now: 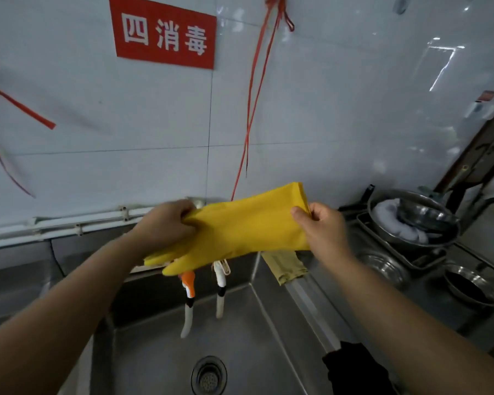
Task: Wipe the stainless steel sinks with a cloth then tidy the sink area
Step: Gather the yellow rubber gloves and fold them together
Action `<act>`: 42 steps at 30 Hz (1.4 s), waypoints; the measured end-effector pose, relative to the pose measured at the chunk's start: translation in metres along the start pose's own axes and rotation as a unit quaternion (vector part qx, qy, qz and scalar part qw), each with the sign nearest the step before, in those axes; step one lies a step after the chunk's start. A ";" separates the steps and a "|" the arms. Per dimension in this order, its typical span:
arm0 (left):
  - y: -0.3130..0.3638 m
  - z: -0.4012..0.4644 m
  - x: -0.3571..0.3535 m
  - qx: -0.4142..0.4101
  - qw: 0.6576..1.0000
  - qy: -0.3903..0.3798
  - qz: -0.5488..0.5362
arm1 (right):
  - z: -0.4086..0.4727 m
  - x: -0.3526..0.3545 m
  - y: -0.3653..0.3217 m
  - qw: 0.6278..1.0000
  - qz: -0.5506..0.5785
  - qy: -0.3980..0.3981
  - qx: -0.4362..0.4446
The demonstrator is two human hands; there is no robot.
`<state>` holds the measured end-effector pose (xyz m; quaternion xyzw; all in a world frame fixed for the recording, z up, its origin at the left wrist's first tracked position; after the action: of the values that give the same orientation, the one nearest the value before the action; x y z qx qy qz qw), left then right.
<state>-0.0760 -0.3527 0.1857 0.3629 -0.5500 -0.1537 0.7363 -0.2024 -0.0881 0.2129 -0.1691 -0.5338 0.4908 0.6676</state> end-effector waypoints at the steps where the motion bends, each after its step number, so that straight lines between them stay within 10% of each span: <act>1: 0.006 0.018 0.005 -0.015 0.999 0.001 0.031 | 0.005 -0.003 0.006 1.000 0.000 0.005 -0.011; 11: 0.013 0.144 -0.036 -0.064 0.977 -0.018 0.200 | 0.043 -0.037 0.093 0.993 0.003 -0.017 -0.114; 18: -0.005 0.164 -0.075 0.001 0.982 0.106 0.157 | 0.058 -0.068 0.154 0.979 0.055 -0.105 -0.165; 25: -0.025 0.153 -0.114 0.235 0.951 0.052 -0.195 | 0.063 -0.108 0.182 0.957 0.072 -0.204 -0.192; 31: -0.035 0.137 -0.130 0.354 0.895 0.045 -0.268 | 0.055 -0.160 0.190 0.901 0.150 -0.323 -0.247; 35: -0.055 0.130 -0.117 0.309 0.937 0.093 -0.132 | 0.045 -0.193 0.188 0.867 0.185 -0.365 -0.284; 42: -0.025 0.119 -0.109 0.156 0.932 0.101 -0.312 | 0.042 -0.203 0.196 0.850 0.244 -0.330 -0.331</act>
<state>-0.2190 -0.3451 0.1077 0.6399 -0.3490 -0.2510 0.6370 -0.3213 -0.1799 -0.0292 -0.3333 -0.7951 0.4586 0.2154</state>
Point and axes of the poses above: each hand's wrist, its own z-axis towards the middle knuckle, its own x-axis out of the back of the hand, y = z × x, the point moved 5 cm from there along z, towards the middle knuckle, and after that the axes turned 9 degrees about -z, right-handed, at the moved point
